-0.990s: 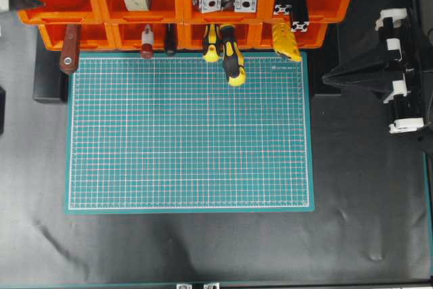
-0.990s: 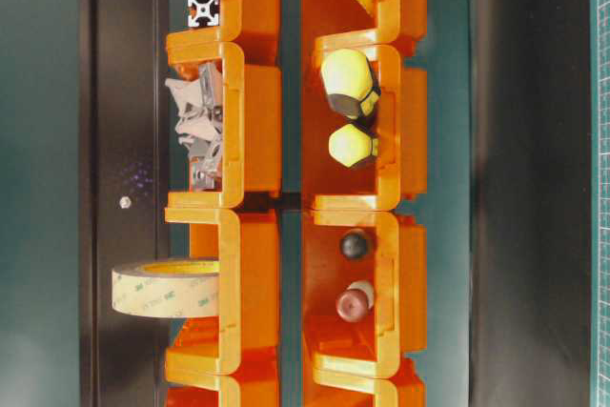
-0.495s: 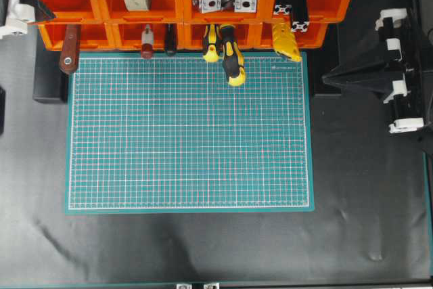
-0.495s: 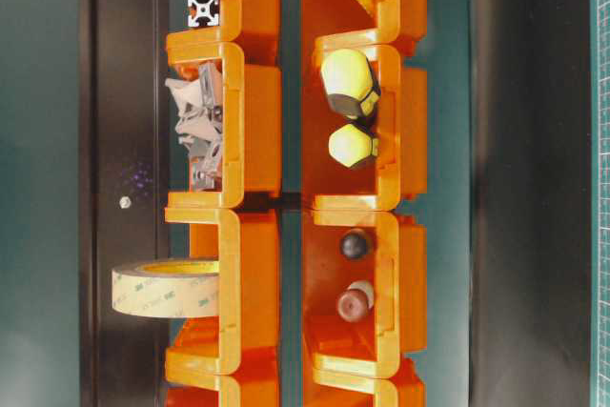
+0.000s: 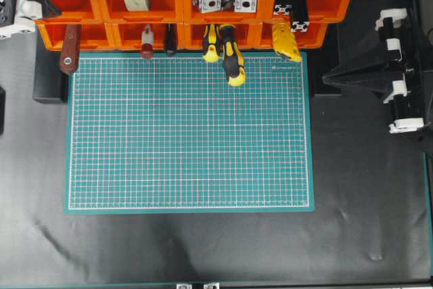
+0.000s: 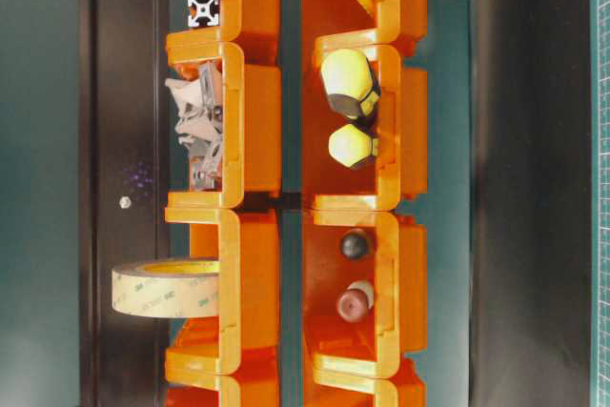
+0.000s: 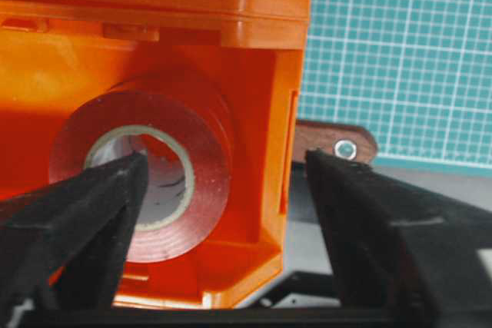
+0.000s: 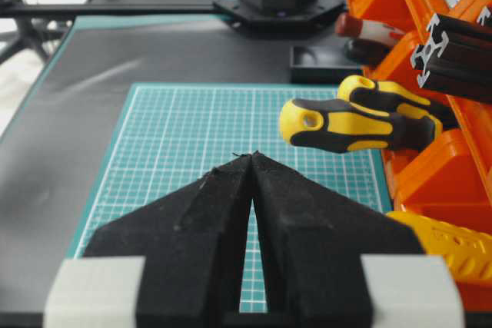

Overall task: Pick vinyl tape from container rack with left arm.
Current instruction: 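Close the left gripper on the red vinyl tape roll's rim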

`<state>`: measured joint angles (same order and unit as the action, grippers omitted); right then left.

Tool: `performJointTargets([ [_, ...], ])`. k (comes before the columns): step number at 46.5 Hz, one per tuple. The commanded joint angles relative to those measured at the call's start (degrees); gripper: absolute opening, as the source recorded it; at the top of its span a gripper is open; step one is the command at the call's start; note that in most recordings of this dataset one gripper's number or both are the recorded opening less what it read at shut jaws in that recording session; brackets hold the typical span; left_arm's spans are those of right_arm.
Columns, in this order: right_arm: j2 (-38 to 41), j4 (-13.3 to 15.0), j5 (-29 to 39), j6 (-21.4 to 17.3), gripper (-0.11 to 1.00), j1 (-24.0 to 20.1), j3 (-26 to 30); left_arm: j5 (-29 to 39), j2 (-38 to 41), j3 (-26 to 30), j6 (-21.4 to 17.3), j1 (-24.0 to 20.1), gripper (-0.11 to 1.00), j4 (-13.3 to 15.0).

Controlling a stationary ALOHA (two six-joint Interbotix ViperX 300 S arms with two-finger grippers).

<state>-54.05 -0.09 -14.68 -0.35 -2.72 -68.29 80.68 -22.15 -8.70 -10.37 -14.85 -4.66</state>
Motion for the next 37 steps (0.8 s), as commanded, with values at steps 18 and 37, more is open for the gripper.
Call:
performJointTargets([
  [18, 0.4, -0.1, -0.4, 0.1, 0.0, -0.2, 1.2, 0.0, -0.7, 0.6, -0.4, -1.1, 0.2, -0.2],
  [37, 0.0, 0.0, -0.4, 0.2, 0.0, -0.2, 1.3, 8.9, 0.0, 13.6, -0.2, -1.0, 0.19, -0.1],
])
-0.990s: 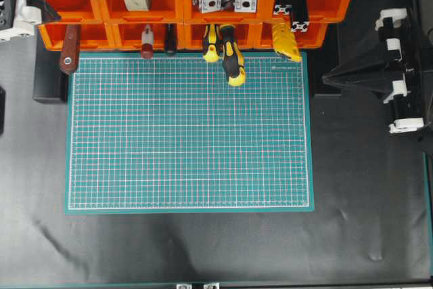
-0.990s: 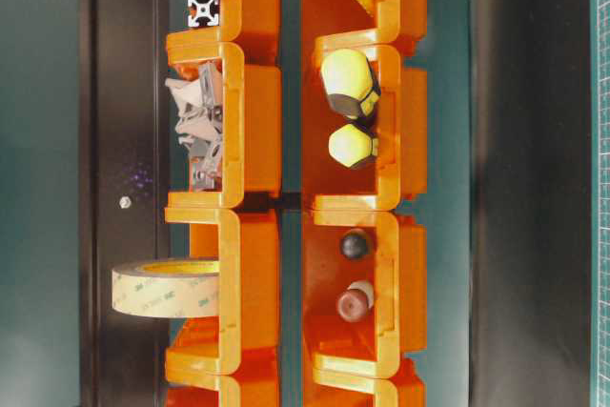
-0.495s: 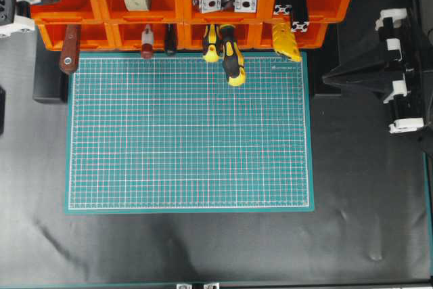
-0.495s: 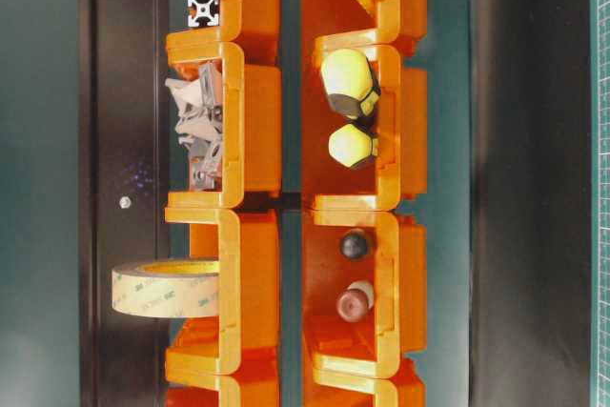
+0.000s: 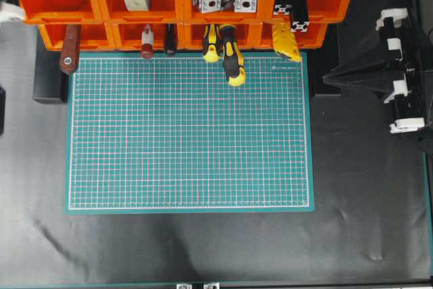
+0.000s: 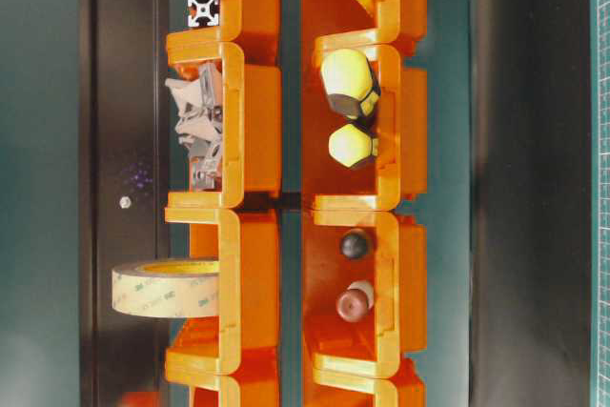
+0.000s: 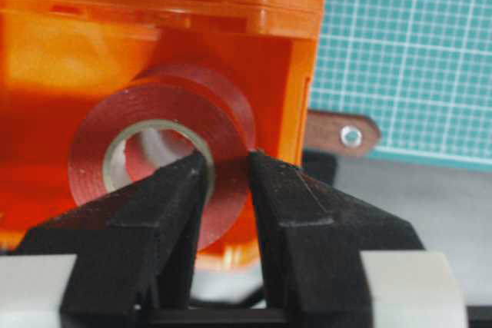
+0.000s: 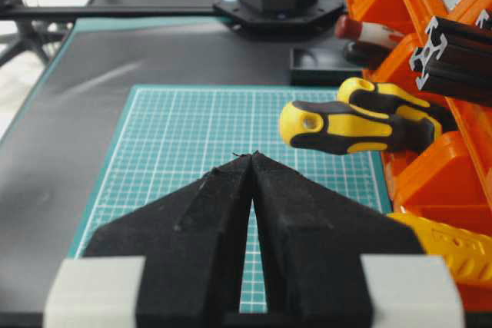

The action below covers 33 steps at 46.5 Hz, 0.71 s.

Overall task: Pick vinyl tape from container rack with left arm.
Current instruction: 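Close the left gripper on the red vinyl tape roll's rim, then lift the red tape out of the bin and carry it over the mat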

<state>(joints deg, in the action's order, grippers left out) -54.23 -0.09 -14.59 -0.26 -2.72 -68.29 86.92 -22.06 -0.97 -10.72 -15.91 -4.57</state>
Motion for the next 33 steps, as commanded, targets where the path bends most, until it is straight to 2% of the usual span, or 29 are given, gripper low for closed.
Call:
performJointTargets([
  [1, 0.2, -0.1, -0.4, 0.1, 0.0, -0.2, 1.3, 3.2, 0.0, 6.9, 0.2, 0.4, 0.19, -0.2],
  [9, 0.2, -0.1, -0.5, 0.4, 0.0, -0.2, 1.3, 4.0, 1.4, 16.1, 1.1, 5.7, 0.19, -0.2],
  [16, -0.2, -0.1, -0.5, 0.4, 0.0, 0.0, 1.4, 4.0, 3.5, 20.3, 2.6, 11.5, 0.19, -0.2],
  [25, -1.3, -0.1, -0.2, 0.4, 0.0, 0.0, 1.5, 0.1, 6.0, 20.6, 6.5, 19.5, 0.19, -0.2],
  [33, -2.3, -0.1, -0.1, 0.4, 0.0, 0.0, 1.6, -10.6, 6.1, 17.8, 8.5, 25.1, 0.19, -0.2],
])
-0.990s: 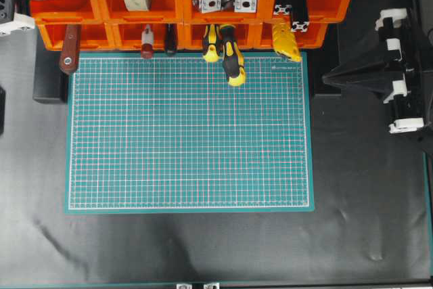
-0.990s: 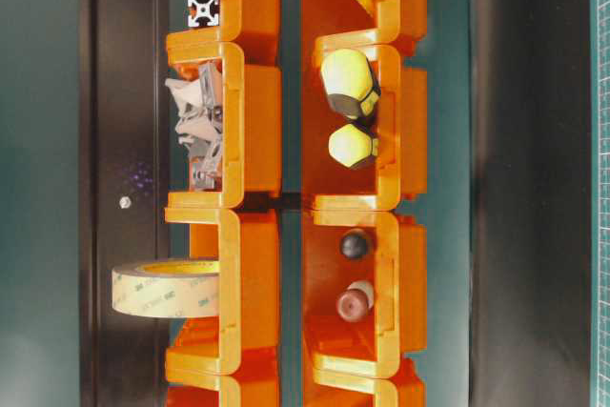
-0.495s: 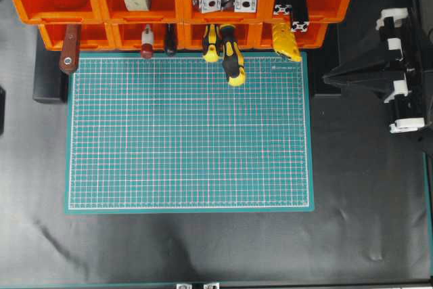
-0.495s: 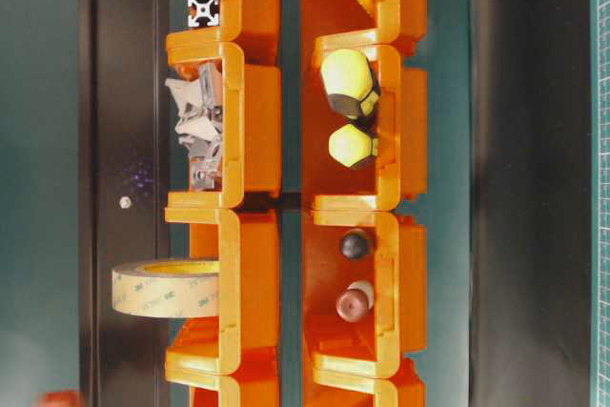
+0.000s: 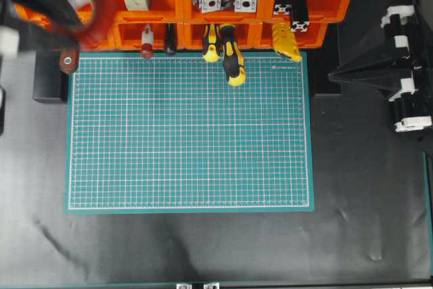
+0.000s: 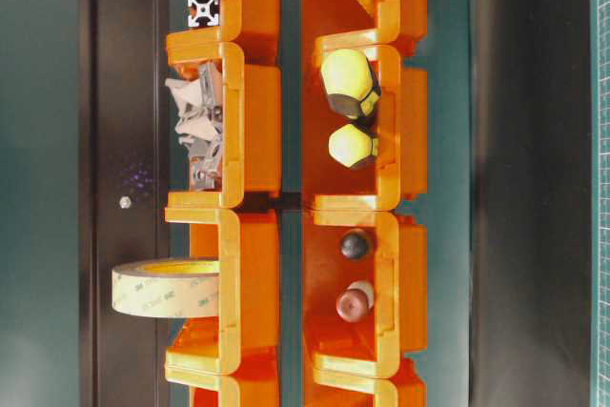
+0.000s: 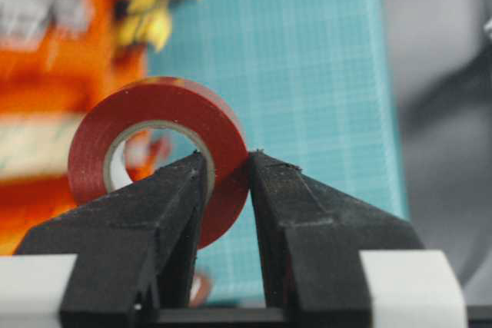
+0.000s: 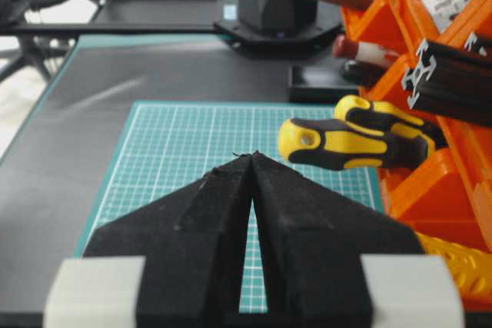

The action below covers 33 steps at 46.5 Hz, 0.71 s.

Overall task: Pick vinyl tape from container rack with left arm.
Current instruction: 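Lift the red tape out of the bin and carry it over the mat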

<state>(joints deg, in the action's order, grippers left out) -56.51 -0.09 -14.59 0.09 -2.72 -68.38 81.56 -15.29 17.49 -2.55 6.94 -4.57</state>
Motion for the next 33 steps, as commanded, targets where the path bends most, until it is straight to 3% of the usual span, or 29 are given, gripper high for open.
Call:
performJointTargets([
  [1, 0.0, -0.1, -0.1, 0.1, 0.0, 0.0, 1.7, -6.2, -0.7, -1.4, 0.6, 2.8, 0.19, -0.2],
  [19, -0.1, -0.1, 0.0, -0.5, 0.0, 0.0, 1.7, -27.1, 1.7, -16.3, 5.3, 8.9, 0.19, -0.1],
  [33, -0.1, -0.1, 1.0, -0.6, 0.0, 0.0, 1.7, -36.7, 5.4, -24.6, 8.1, 10.6, 0.19, -0.1],
])
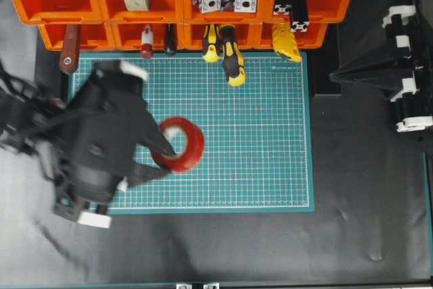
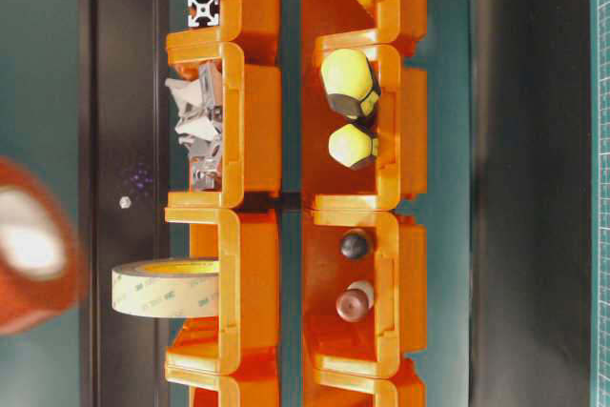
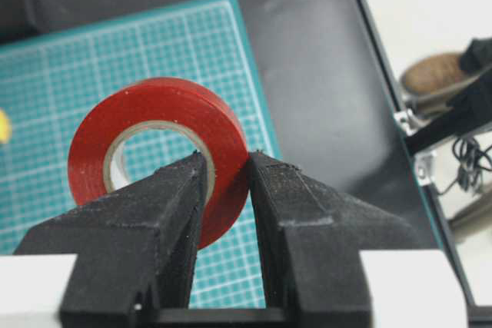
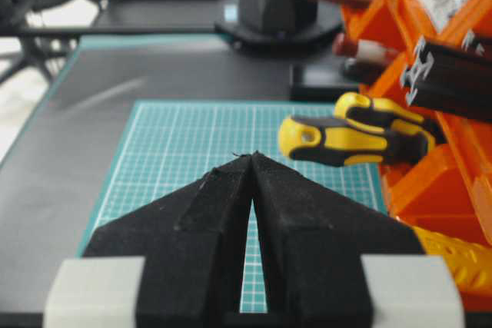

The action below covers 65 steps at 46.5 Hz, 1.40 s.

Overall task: Pick vinyl tape from container rack with left arm.
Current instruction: 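Lift the red tape out of the bin and carry it over the mat, then lower the red tape onto the mat and open the left gripper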

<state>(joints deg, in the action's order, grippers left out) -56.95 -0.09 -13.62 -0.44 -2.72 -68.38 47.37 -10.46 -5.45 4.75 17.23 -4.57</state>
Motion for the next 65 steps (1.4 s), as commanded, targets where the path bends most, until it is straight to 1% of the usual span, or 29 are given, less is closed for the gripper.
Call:
performJointTargets([
  [1, 0.4, -0.1, -0.1, -0.1, 0.0, 0.0, 1.7, -2.9, 0.9, -2.4, 1.0, 0.4, 0.19, -0.1],
  [5, 0.4, -0.1, 0.0, -0.1, 0.0, 0.0, 1.7, -4.8, 2.4, -5.6, 1.1, 0.0, 0.19, -0.1],
  [14, 0.4, -0.2, -0.1, -0.1, 0.0, 0.0, 1.7, -7.0, 4.5, -12.0, 1.8, -3.0, 0.19, -0.1],
  [19, 0.4, -0.1, -0.1, -0.1, 0.0, 0.0, 1.7, -9.5, 5.9, -15.4, 2.0, -3.4, 0.19, -0.1],
  [25, 0.4, -0.2, -0.1, -0.1, 0.0, 0.0, 1.8, -12.6, 7.0, -18.5, 2.1, -4.1, 0.19, -0.1],
  [30, 0.4, -0.2, -0.2, -0.1, 0.0, 0.0, 1.7, -13.8, 8.0, -20.1, 2.3, -4.2, 0.19, -0.1],
  [37, 0.4, -0.7, -0.3, -0.1, 0.0, 0.0, 1.7, -14.1, 9.3, -20.4, 2.3, -4.3, 0.19, -0.1],
  [50, 0.4, -0.7, -0.3, -0.1, 0.0, 0.0, 1.7, -15.1, 9.8, -20.2, 2.1, -4.7, 0.19, 0.0],
  [62, 0.4, -0.7, -0.2, -0.1, 0.0, 0.0, 1.8, -18.5, 10.5, -20.1, 1.8, -5.3, 0.2, -0.1],
  [65, 0.4, -0.7, -0.2, -0.1, 0.0, 0.0, 1.7, -18.7, 10.8, -20.1, 2.3, -5.5, 0.2, 0.0],
])
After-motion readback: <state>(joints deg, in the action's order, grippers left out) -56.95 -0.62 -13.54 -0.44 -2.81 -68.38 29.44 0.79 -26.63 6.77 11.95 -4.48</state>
